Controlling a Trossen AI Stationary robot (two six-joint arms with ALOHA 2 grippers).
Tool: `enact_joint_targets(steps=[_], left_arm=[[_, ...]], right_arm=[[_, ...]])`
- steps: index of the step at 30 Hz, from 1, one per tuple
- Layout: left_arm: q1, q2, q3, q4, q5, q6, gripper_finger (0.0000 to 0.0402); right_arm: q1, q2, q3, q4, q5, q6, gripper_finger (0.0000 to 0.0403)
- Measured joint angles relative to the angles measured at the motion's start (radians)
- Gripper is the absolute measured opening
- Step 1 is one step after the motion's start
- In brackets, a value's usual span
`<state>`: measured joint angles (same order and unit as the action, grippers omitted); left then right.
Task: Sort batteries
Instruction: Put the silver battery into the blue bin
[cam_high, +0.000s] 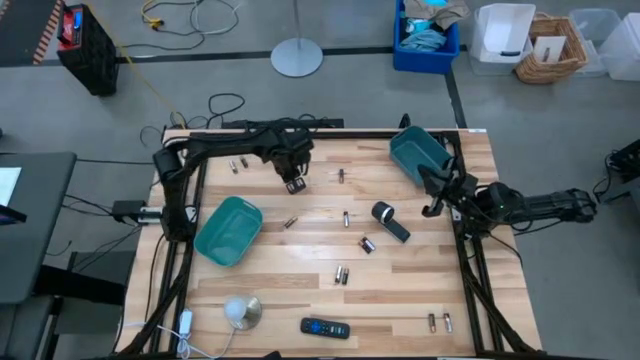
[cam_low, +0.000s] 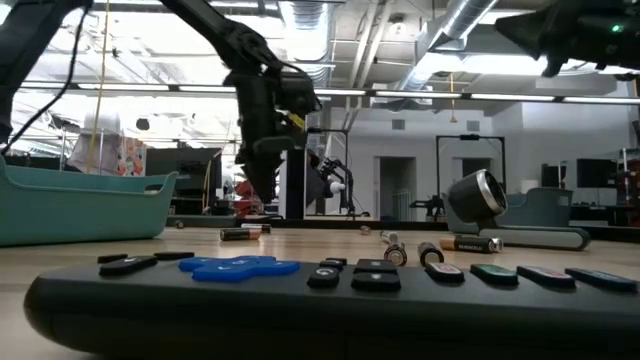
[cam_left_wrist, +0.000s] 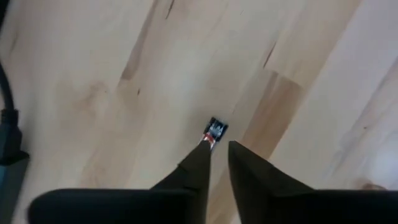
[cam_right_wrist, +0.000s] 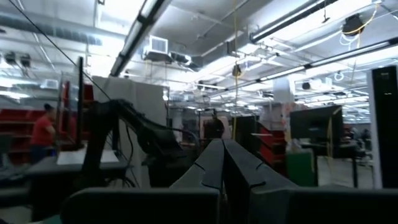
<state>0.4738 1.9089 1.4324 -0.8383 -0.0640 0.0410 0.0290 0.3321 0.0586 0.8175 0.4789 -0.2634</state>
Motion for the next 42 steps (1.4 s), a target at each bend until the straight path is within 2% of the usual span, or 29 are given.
enact_joint_targets(steps=[7,13,33,42], left_arm=[[-0.012,0.037,0.033,-0.052,-0.009,0.019,0.0142],[-0.014,0.042,0.033,-0.07,-0.048,0.02,0.0177],[-0.03,0.042,-0.003,-0.056,-0.092,-0.018,0.0181],[-0.03,0.042,-0.019,0.0,-0.092,-0.031,0.0181]], right_arm=[[-0.035,0.0,0.0,-0.054,-0.001,0.0,0.0028],[-0.039,0.0,-0.001,-0.062,-0.002,0.0,0.0028],[-0.038,0.0,-0.002,-0.061,-0.002,0.008,0.0028],[-0.038,0.0,-0.002,-0.061,-0.002,0.011,0.0028]])
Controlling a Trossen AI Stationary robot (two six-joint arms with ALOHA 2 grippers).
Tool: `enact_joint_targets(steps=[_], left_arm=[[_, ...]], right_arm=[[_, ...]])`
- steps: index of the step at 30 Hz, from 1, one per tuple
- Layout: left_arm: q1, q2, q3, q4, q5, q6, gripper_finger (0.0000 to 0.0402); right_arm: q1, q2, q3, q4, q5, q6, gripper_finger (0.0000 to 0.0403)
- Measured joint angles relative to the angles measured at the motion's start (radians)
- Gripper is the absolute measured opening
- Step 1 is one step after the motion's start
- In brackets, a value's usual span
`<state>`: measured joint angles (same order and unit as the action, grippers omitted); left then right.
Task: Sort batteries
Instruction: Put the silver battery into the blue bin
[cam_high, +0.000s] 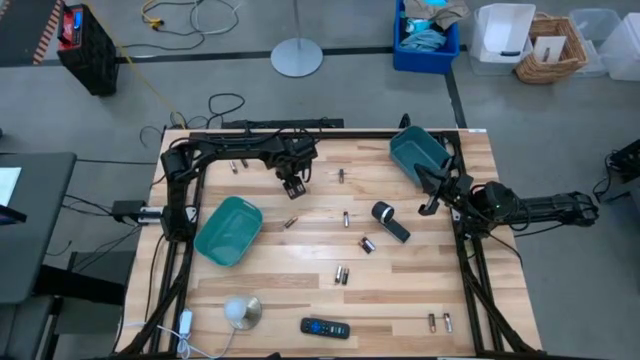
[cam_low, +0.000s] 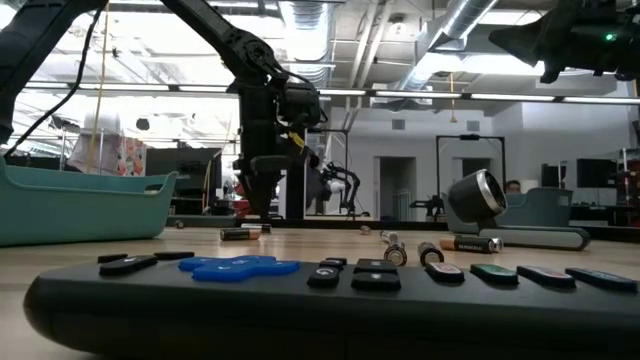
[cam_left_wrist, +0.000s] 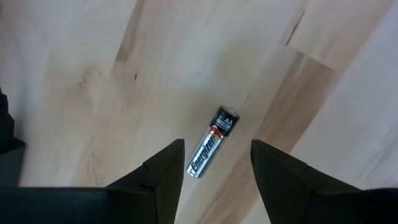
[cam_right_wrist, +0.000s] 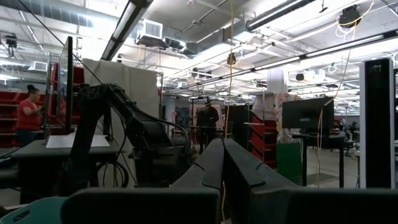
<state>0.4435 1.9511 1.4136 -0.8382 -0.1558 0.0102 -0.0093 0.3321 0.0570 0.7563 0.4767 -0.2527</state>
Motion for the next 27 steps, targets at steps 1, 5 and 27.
enact_joint_targets(steps=[1,5,27], left_arm=[[0.0,0.0,0.0,-0.001,0.0,-0.002,0.0181],[-0.005,0.013,0.001,0.001,0.001,-0.006,0.0181],[-0.021,0.099,0.003,0.043,0.021,-0.014,0.016]], right_arm=[[0.0,0.0,0.0,0.0,0.0,0.0,0.0028],[0.0,0.0,0.0,0.0,0.0,0.0,0.0028],[0.001,0.0,0.0,-0.001,0.0,0.0,0.0028]])
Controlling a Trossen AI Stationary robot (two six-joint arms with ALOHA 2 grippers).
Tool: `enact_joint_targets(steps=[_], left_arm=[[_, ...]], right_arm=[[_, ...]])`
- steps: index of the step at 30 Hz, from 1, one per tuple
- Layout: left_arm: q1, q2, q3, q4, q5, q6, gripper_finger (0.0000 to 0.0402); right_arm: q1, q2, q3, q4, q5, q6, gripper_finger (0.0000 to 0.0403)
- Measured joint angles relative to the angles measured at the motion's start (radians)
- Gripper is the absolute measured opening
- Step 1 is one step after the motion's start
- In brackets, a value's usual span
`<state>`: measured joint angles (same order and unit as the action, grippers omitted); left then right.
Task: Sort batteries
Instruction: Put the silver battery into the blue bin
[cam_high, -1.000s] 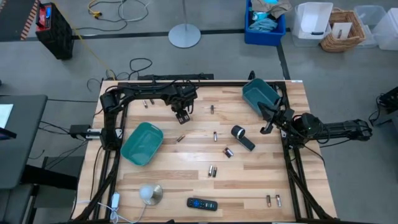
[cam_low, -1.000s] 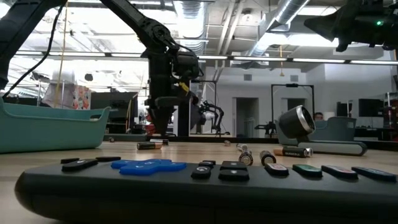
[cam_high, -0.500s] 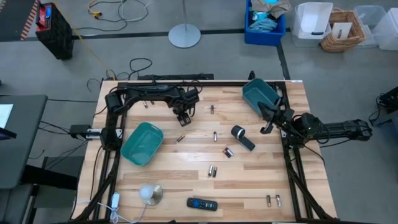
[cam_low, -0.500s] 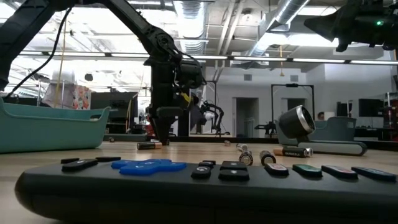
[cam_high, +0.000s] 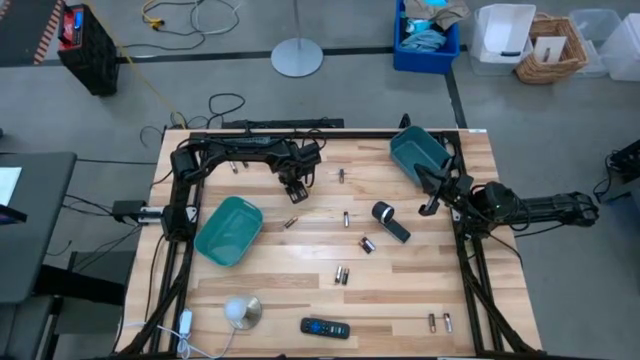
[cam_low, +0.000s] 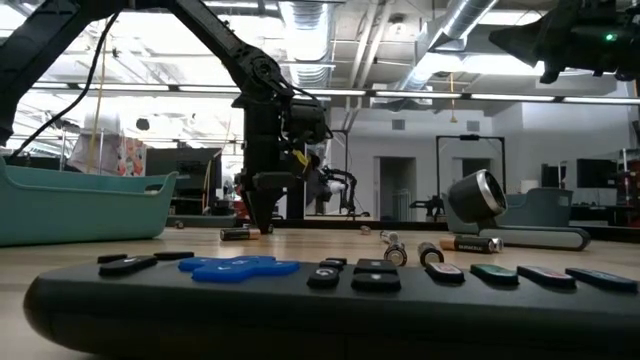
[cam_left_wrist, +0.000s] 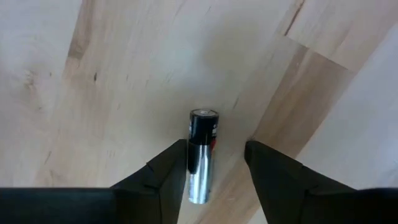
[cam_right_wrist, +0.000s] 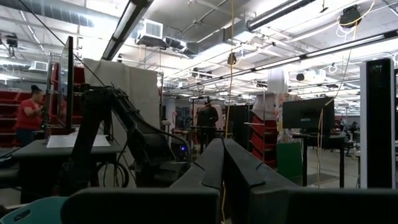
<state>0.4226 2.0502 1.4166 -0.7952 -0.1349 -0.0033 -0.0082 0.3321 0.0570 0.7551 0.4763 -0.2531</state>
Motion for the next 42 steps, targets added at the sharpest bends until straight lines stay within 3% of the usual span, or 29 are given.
enact_joint_targets(steps=[11,27,42], left_arm=[[-0.012,0.002,-0.001,0.005,-0.004,0.01,0.0041],[-0.056,0.0,0.028,-0.011,-0.043,0.042,0.0039],[-0.064,0.0,0.053,0.184,0.029,0.031,0.004]], right_arm=[[0.0,0.0,0.0,0.0,0.0,0.0,0.0028],[0.0,0.0,0.0,0.0,0.0,0.0,0.0028],[0.0,0.0,0.0,0.0,0.0,0.0,0.0028]])
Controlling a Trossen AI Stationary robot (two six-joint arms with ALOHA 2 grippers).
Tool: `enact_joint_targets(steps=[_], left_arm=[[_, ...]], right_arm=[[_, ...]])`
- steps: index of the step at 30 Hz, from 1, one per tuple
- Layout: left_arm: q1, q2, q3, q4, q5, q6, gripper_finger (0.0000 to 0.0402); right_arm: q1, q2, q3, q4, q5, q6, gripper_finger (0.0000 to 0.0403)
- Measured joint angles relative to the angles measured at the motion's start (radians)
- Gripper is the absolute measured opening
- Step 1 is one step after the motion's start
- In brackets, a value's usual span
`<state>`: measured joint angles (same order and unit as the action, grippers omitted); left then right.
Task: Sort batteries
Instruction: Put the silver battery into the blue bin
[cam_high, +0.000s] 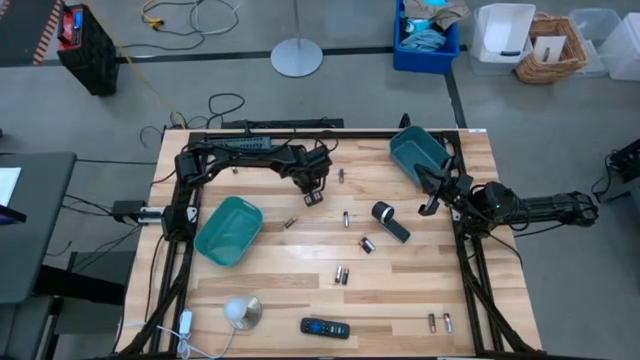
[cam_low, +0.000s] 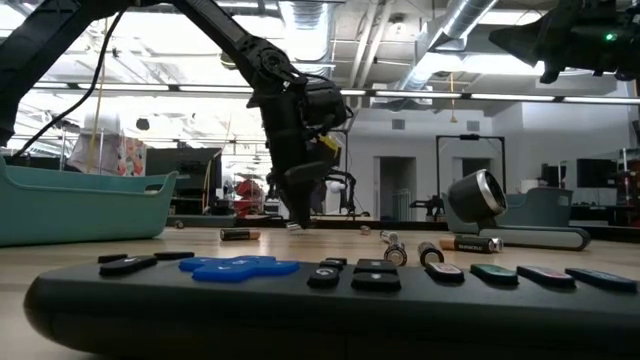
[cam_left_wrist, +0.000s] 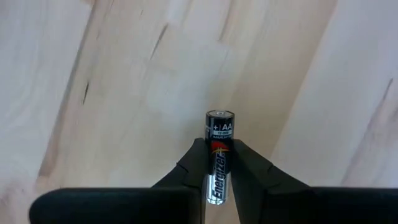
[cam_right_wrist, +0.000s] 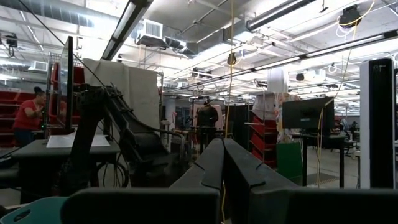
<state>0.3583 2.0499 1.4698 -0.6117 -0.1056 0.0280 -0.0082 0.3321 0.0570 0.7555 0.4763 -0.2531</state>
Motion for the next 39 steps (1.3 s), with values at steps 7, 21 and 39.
enact_joint_targets(steps=[7,21,39], left_arm=[[-0.025,-0.002,0.08,0.102,0.079,-0.011,0.0039],[-0.034,-0.002,0.203,0.484,0.105,-0.147,0.0039],[-0.022,-0.003,0.218,0.734,0.097,-0.22,0.0039]], right_arm=[[0.0,0.0,0.0,0.0,0.0,0.0,0.0028],[0.004,0.0,0.0,0.101,-0.006,0.019,0.0028],[0.041,0.0,0.0,0.207,-0.007,0.016,0.0028]])
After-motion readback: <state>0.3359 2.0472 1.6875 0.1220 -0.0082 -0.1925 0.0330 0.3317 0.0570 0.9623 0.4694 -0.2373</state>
